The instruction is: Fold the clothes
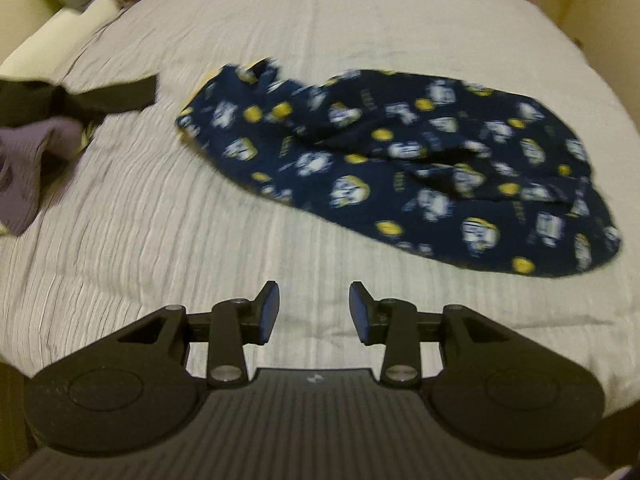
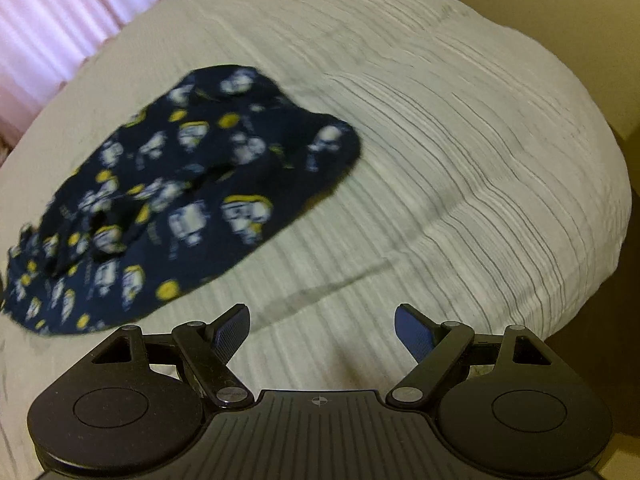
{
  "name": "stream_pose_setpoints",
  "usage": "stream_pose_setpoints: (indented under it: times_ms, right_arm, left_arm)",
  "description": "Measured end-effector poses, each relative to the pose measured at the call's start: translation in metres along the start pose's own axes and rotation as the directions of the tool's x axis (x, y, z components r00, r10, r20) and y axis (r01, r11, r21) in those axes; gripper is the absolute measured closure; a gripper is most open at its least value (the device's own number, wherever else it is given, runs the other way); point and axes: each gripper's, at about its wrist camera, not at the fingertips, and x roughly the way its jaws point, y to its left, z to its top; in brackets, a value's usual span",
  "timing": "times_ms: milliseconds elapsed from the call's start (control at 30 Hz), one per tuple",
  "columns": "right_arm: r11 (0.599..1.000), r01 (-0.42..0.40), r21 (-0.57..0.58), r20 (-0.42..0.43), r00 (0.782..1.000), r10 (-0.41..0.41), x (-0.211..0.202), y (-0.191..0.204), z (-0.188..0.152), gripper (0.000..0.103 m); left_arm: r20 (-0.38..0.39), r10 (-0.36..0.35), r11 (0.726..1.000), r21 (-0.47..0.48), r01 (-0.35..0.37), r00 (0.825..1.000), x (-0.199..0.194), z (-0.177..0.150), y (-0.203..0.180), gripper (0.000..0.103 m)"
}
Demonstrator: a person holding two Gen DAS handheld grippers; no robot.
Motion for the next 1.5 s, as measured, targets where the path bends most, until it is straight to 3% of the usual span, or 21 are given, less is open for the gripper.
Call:
stream_pose_setpoints:
  times_ms: [300, 567, 733, 833, 867, 900, 933, 967, 1033, 1133, 1267, 1333, 1367, 1400, 1433, 1500]
  right_arm:
    - [0.967, -0.088, 0.241, 0.099, 0.993, 0.066, 0.074, -0.043, 0.023, 0.020]
    - [0.923, -0.232, 0.307, 0.235, 0.958, 0.162, 0.129, -0.057, 0.038, 0.020]
    - [0.894, -0.287, 0.344, 0.295, 0.937, 0.187, 0.156, -0.062, 0.050, 0.020]
    - [0.875, -0.310, 0.371, 0.320, 0.928, 0.193, 0.167, -0.063, 0.064, 0.021]
    - [0.872, -0.319, 0.372, 0.327, 0.924, 0.199, 0.169, -0.062, 0.068, 0.022]
    - [0.877, -0.310, 0.367, 0.320, 0.927, 0.194, 0.170, -0.060, 0.072, 0.034]
    - [0.883, -0.301, 0.361, 0.311, 0.931, 0.191, 0.171, -0.058, 0.076, 0.072]
    - [0.886, -0.294, 0.359, 0.284, 0.938, 0.197, 0.173, -0.056, 0.082, 0.088]
    - [0.891, -0.287, 0.351, 0.274, 0.942, 0.195, 0.167, -0.056, 0.089, 0.093]
    - [0.918, -0.279, 0.281, 0.331, 0.926, 0.180, 0.132, -0.053, 0.099, 0.095]
    - [0.926, -0.308, 0.216, 0.423, 0.885, 0.196, 0.068, -0.053, 0.107, 0.096]
    - [0.934, -0.310, 0.177, 0.437, 0.875, 0.208, 0.038, -0.056, 0.100, 0.096]
    - [0.942, -0.298, 0.158, 0.436, 0.877, 0.204, 0.024, -0.058, 0.092, 0.096]
    - [0.953, -0.252, 0.166, 0.417, 0.894, 0.164, 0.022, -0.063, 0.085, 0.096]
    - [0.963, -0.206, 0.172, 0.397, 0.909, 0.123, 0.020, -0.068, 0.077, 0.096]
    - [0.976, -0.112, 0.187, 0.355, 0.934, 0.039, 0.018, -0.078, 0.063, 0.096]
  left_arm:
    - [-0.014, 0.033, 0.987, -0.156, -0.035, 0.999, 0.120, 0.026, 0.063, 0.065]
    - [0.053, 0.060, 0.960, -0.276, -0.043, 0.997, 0.205, 0.077, 0.114, 0.063]
    - [0.077, 0.060, 0.914, -0.406, -0.024, 0.995, 0.246, 0.102, 0.138, 0.056]
    - [0.105, 0.040, 0.879, -0.477, 0.015, 0.994, 0.266, 0.115, 0.150, 0.057]
    - [0.112, 0.038, 0.870, -0.493, 0.022, 0.993, 0.272, 0.118, 0.153, 0.062]
    - [0.112, 0.036, 0.862, -0.506, 0.026, 0.993, 0.277, 0.122, 0.156, 0.069]
    - [0.117, 0.017, 0.855, -0.516, 0.047, 0.993, 0.280, 0.126, 0.158, 0.088]
    - [0.130, -0.016, 0.849, -0.522, 0.082, 0.991, 0.281, 0.129, 0.160, 0.101]
    - [0.177, -0.026, 0.857, -0.503, 0.113, 0.984, 0.269, 0.134, 0.162, 0.102]
    - [0.271, -0.017, 0.894, -0.428, 0.136, 0.963, 0.226, 0.138, 0.165, 0.102]
    - [0.420, -0.034, 0.898, -0.385, 0.213, 0.907, 0.125, 0.113, 0.184, 0.100]
    - [0.486, -0.012, 0.915, -0.347, 0.205, 0.874, 0.069, 0.088, 0.190, 0.100]
    - [0.497, 0.008, 0.931, -0.320, 0.175, 0.868, 0.047, 0.071, 0.190, 0.100]
    - [0.485, 0.018, 0.945, -0.294, 0.144, 0.874, 0.033, 0.052, 0.188, 0.100]
    - [0.435, 0.009, 0.960, -0.257, 0.114, 0.900, 0.029, 0.031, 0.183, 0.099]
    - [0.265, -0.022, 0.985, -0.158, 0.066, 0.964, 0.043, -0.008, 0.168, 0.094]
